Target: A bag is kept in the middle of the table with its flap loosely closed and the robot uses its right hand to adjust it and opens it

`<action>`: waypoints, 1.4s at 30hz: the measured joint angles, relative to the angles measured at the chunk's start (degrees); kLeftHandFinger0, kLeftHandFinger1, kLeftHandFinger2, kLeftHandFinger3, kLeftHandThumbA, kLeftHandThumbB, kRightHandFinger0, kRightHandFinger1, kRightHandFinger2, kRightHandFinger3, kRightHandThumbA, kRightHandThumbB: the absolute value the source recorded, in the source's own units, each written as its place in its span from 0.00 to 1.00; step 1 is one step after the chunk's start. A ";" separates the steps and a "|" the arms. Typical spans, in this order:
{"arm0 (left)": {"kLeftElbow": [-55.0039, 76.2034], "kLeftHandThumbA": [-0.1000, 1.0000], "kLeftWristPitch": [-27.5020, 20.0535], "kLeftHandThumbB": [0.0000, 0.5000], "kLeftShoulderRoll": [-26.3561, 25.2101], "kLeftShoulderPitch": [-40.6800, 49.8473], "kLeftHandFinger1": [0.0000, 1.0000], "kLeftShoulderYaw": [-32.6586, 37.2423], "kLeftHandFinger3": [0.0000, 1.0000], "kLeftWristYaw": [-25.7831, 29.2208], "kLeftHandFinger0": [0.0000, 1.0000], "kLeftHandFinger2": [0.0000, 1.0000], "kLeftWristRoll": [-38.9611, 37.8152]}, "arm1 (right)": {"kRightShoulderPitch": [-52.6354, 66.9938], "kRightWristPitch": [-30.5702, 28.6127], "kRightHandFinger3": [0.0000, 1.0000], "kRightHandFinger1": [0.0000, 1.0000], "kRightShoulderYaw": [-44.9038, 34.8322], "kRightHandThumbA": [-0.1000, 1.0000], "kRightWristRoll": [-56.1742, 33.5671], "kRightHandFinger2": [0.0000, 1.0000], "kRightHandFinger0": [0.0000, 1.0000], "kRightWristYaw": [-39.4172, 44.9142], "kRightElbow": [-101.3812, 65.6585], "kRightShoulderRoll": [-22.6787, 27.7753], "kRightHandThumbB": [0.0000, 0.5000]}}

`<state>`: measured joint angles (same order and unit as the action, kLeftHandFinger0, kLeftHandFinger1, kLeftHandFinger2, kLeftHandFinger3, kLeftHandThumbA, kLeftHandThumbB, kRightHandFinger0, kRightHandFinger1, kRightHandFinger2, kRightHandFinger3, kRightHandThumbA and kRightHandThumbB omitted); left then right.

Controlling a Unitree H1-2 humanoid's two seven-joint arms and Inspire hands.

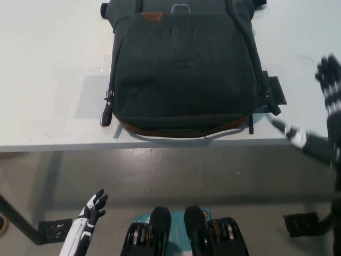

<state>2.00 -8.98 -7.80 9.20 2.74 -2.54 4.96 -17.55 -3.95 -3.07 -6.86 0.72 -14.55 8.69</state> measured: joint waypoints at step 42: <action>-0.02 1.00 -1.25 0.27 -0.80 1.15 1.00 -0.02 1.00 -0.86 1.00 1.00 1.00 | -36.81 10.50 1.00 1.00 -9.44 1.00 -20.46 1.00 1.00 15.60 62.64 -4.04 0.67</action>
<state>1.98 -10.23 -8.61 10.35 2.73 -3.40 5.96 -54.36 6.55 -12.51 -27.32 16.32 48.08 4.65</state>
